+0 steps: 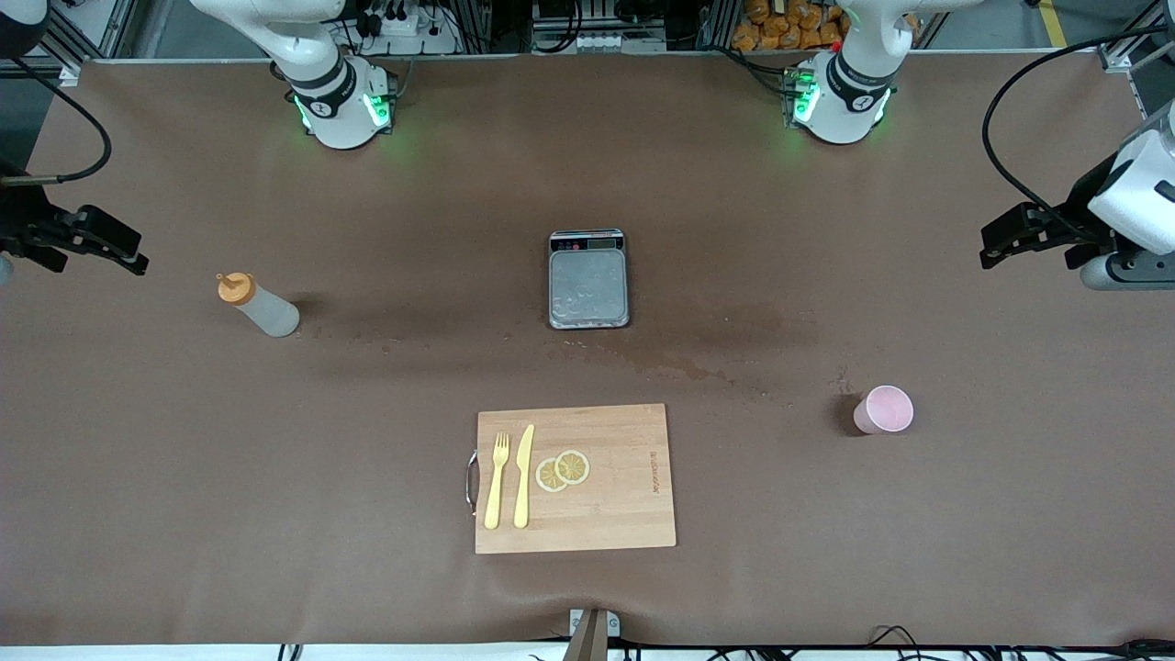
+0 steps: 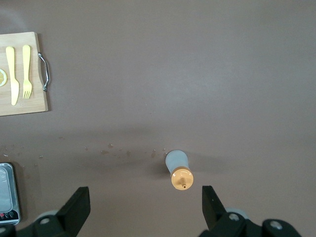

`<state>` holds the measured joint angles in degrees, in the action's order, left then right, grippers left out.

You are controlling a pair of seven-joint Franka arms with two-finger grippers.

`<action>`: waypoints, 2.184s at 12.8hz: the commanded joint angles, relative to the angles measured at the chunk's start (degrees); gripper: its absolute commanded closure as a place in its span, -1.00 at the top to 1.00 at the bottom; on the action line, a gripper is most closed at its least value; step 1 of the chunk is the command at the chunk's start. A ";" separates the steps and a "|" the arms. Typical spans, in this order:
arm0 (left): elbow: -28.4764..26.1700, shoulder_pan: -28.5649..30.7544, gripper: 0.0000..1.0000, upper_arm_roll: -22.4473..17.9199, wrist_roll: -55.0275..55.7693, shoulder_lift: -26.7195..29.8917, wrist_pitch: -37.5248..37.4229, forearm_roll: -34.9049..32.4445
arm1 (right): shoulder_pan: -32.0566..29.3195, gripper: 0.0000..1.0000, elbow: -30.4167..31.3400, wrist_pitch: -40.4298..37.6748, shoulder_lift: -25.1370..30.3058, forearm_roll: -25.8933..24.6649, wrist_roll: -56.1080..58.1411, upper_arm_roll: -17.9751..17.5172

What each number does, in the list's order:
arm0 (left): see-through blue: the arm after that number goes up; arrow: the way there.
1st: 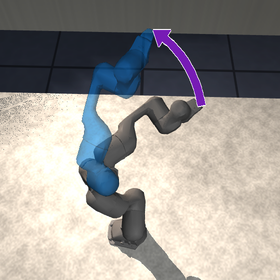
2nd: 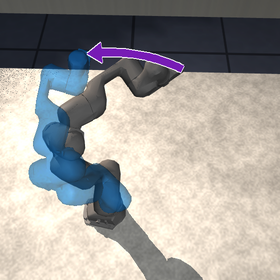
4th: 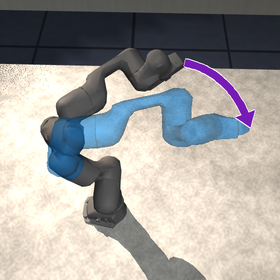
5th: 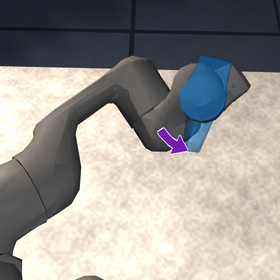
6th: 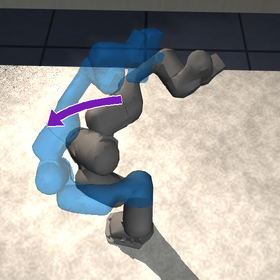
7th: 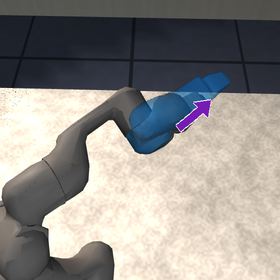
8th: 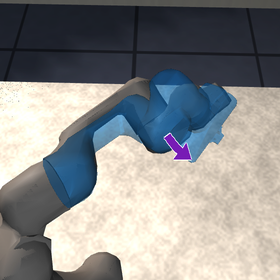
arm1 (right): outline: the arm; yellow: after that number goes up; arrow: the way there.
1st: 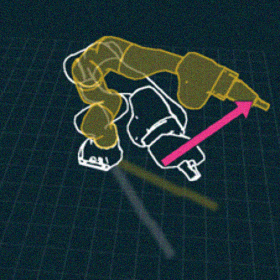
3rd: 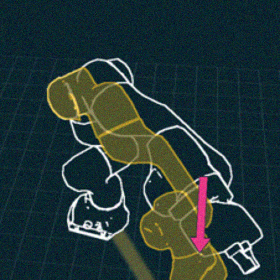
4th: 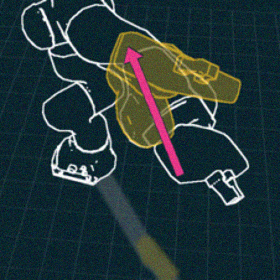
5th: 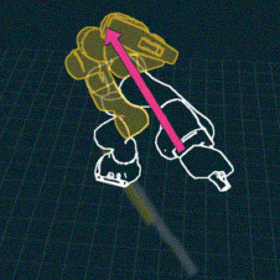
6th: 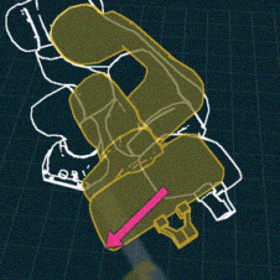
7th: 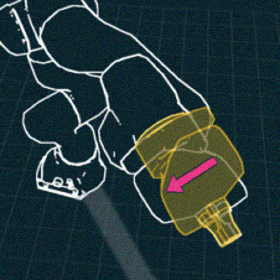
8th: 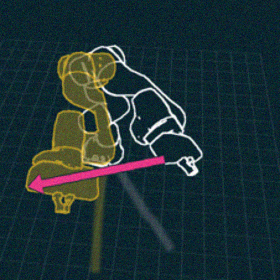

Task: Add sauce to pink cup with both arms
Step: 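Reach the left gripper down around the pink cup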

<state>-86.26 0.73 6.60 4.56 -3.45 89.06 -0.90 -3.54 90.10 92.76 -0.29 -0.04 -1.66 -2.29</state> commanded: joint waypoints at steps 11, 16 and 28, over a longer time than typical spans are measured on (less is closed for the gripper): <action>-7.75 3.75 1.00 -0.71 -0.87 -8.67 13.99 0.29 | -1.03 1.00 -0.45 -0.74 -0.15 -1.28 -0.01 -0.09; -14.37 3.84 1.00 -0.89 -0.87 -14.29 27.29 0.02 | -1.21 1.00 -0.63 0.31 -1.20 -6.09 0.34 -0.09; -14.64 5.34 1.00 -0.45 -0.08 -25.02 39.17 -3.58 | -13.86 1.00 -0.81 -4.67 -9.19 -6.11 -1.49 -0.09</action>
<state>-101.06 6.36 5.92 4.26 -28.11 127.31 -3.43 -15.35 90.35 90.52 -7.11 -5.50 -1.72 -1.43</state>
